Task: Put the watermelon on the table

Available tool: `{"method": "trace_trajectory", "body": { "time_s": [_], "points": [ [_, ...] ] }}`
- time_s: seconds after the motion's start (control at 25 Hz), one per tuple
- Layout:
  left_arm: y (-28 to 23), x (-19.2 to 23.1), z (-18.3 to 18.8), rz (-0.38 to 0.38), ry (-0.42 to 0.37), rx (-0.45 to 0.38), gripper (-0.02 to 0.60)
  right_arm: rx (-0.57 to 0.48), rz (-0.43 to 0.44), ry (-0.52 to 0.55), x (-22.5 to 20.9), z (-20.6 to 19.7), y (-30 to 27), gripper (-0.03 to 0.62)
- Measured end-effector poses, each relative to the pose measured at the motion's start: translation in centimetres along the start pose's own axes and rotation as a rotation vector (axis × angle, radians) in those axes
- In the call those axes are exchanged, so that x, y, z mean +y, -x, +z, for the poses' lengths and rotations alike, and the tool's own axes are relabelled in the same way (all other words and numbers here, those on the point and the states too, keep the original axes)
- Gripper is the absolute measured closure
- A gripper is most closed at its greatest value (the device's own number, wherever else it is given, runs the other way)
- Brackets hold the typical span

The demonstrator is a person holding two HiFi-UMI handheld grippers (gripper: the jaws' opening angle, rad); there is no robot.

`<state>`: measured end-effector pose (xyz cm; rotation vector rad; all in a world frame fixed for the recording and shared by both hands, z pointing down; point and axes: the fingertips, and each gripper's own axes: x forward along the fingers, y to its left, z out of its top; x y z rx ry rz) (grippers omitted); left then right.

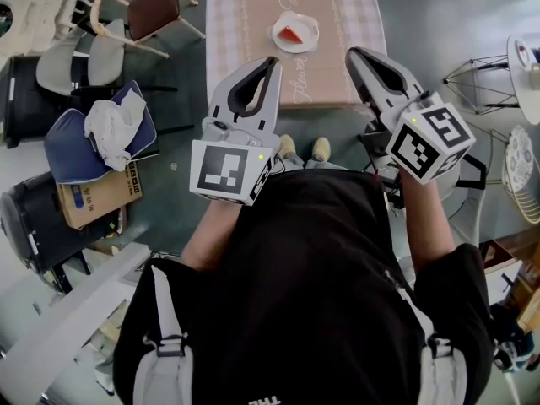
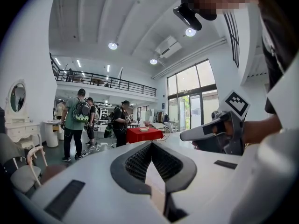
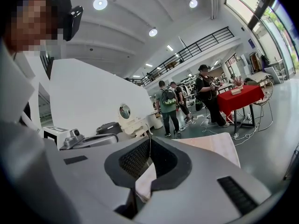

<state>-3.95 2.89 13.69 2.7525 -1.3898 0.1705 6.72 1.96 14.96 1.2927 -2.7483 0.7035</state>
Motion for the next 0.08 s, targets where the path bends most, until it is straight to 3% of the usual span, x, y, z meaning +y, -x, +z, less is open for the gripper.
{"method": "trace_trajectory", "body": {
  "time_s": [0.08],
  "points": [
    [-0.23, 0.02, 0.18, -0.001, -0.003, -0.002, 0.571, 0.001, -0.001, 0.001, -0.19, 0.11, -0.09, 0.576]
  ]
}}
